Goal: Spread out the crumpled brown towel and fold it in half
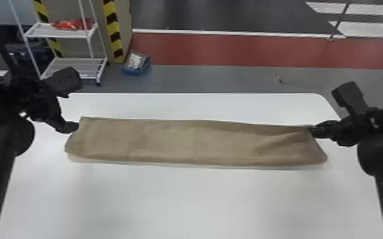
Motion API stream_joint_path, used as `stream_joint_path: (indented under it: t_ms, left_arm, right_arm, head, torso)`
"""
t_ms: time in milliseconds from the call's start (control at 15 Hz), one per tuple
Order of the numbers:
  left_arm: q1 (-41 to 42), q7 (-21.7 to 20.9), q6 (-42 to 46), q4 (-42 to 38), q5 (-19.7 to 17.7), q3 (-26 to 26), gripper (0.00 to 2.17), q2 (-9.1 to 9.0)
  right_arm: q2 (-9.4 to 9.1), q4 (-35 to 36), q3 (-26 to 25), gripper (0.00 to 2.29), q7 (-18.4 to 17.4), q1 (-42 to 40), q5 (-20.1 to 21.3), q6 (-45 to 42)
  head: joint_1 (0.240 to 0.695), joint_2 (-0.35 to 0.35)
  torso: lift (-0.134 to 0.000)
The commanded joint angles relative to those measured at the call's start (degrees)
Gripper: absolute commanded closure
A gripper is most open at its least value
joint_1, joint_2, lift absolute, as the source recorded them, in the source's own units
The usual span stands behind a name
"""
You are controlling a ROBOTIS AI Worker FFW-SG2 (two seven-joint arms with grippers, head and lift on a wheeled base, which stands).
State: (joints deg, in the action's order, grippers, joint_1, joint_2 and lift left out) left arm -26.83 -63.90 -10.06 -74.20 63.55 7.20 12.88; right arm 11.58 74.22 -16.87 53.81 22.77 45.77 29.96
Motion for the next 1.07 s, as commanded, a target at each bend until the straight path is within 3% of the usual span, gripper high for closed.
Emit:
stream_joint_path:
  t_ms: [0,467,600,867,1000]
  left_arm:
    - [0.4,-0.3,0.1,-1.2,-0.2,1.2,0.08,0.21]
    - [4.0,-1.5,0.3,-6.5,-3.2,4.6,0.08,0.30]
    - [6.4,-2.6,0.3,-10.1,-7.1,6.7,0.08,0.21]
    - [9.4,-3.0,-1.0,-13.6,-20.7,13.0,0.08,-0.23]
    - [10.5,-2.5,-2.6,-13.6,-24.3,14.5,0.09,-0.32]
  right_arm:
    - [-0.07,0.1,-0.6,0.00,-1.1,0.0,-0.4,1.5]
    - [-0.33,4.4,-1.9,0.03,-2.0,-2.2,-2.3,4.6]
    - [-0.33,7.3,-2.8,0.04,-1.2,-3.3,-4.4,7.8]
    - [-0.42,13.9,-3.1,0.04,-0.7,-5.9,-8.9,20.6]
    - [-0.51,15.7,-3.9,0.05,-0.8,-6.1,-10.5,25.4]
  head:
    - [0.695,-0.057]
    - [0.695,-0.063]
    - [0.695,-0.064]
    - [0.695,-0.067]
    - [0.695,-0.065]
  torso:
    - [-0.124]
    - [-0.124]
    - [-0.124]
    - [-0.124]
    - [-0.124]
